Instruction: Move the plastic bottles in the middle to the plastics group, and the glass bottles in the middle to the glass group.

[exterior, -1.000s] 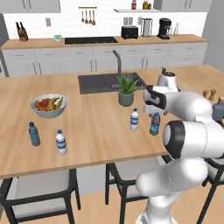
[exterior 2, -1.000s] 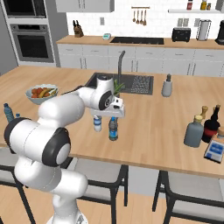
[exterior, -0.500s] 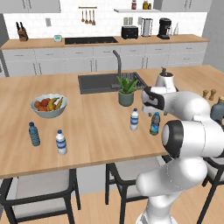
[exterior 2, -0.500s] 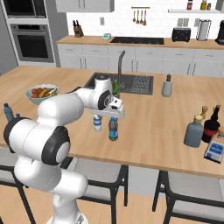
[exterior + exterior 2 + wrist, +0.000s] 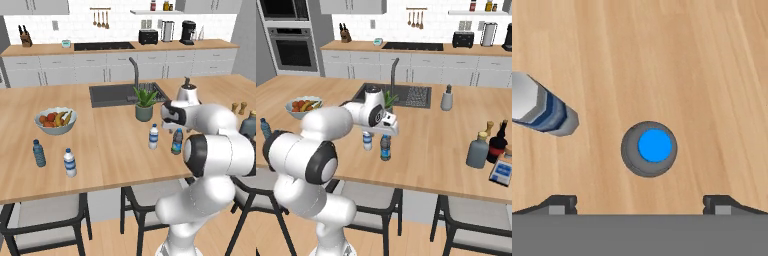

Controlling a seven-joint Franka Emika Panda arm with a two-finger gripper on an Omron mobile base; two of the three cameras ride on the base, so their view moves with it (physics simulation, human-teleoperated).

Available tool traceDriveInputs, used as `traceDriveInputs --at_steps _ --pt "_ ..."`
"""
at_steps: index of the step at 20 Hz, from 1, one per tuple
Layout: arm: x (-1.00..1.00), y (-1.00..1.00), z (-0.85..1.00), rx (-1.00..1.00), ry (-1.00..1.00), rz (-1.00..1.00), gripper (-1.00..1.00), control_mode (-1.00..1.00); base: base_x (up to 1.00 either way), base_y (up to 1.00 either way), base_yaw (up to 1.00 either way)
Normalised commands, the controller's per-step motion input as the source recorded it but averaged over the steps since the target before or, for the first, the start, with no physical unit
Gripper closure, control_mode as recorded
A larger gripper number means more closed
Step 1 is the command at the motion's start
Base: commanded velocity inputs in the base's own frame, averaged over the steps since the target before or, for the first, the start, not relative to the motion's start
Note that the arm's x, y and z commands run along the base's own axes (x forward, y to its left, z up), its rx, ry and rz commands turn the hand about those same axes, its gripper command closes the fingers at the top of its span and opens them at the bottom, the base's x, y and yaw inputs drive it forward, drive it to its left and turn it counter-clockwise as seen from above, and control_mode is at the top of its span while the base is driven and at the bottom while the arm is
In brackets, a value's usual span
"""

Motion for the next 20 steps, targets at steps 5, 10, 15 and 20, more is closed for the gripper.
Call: traceDriveInputs --at_steps 5,10,15,20 --pt "0.30 -0.13 -0.30 0.00 0.00 0.00 -1.00 -1.00 0.00 0.00 0.00" --pt "0.07 -0.01 -0.38 0.00 0.00 0.00 -1.00 -1.00 0.00 0.00 0.00" --pt "0.00 0.00 -0.19 0.00 -0.01 0.01 -1.00 -1.00 0.00 0.00 0.00" --pt "0.00 0.00 0.00 0.00 -0.01 0.00 1.00 -1.00 0.00 0.00 0.00"
